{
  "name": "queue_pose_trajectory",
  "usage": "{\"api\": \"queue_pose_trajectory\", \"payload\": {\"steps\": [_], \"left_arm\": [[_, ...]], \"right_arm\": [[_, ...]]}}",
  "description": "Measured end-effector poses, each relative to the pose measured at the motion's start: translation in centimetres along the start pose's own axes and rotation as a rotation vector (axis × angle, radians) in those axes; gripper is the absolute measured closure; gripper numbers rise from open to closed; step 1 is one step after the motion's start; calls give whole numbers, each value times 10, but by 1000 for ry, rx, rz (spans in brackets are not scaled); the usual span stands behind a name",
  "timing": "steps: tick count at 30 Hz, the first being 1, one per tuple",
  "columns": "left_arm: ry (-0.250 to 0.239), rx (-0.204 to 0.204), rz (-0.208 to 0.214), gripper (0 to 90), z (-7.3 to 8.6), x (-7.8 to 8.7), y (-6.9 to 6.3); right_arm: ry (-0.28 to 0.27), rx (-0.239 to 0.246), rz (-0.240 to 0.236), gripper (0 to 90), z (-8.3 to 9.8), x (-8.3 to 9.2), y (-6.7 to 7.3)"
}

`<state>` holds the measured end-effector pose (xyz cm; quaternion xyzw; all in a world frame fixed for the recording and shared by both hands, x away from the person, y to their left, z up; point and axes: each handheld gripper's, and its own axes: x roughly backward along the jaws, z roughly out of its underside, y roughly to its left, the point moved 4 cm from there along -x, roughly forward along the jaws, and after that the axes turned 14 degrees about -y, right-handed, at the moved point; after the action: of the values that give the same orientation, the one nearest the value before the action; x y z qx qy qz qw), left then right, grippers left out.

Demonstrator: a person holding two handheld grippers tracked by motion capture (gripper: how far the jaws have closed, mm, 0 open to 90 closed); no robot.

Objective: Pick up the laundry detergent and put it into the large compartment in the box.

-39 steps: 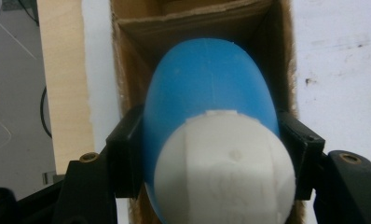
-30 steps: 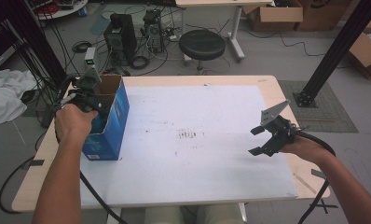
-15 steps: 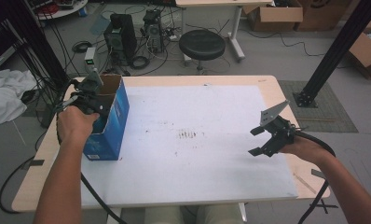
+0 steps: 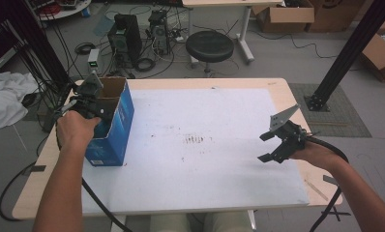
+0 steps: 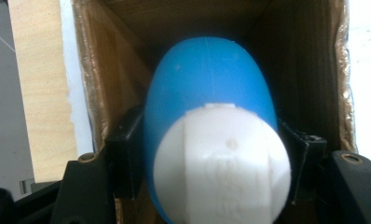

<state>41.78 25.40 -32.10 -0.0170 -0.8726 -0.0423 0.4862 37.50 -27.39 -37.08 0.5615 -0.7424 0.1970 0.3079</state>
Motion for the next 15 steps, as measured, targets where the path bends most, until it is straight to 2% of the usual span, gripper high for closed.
{"api": "queue_pose_trajectory", "payload": {"steps": [4,7,15], "left_arm": [[-16,20,23,351,0,3,2],[-29,37,24,318,0,6,4],[-46,34,38,296,-3,14,6]], "right_arm": [[1,1,-3,177,-1,0,0],[1,2,-4,177,-2,-1,0],[3,3,-10,177,-3,-3,2]]}}
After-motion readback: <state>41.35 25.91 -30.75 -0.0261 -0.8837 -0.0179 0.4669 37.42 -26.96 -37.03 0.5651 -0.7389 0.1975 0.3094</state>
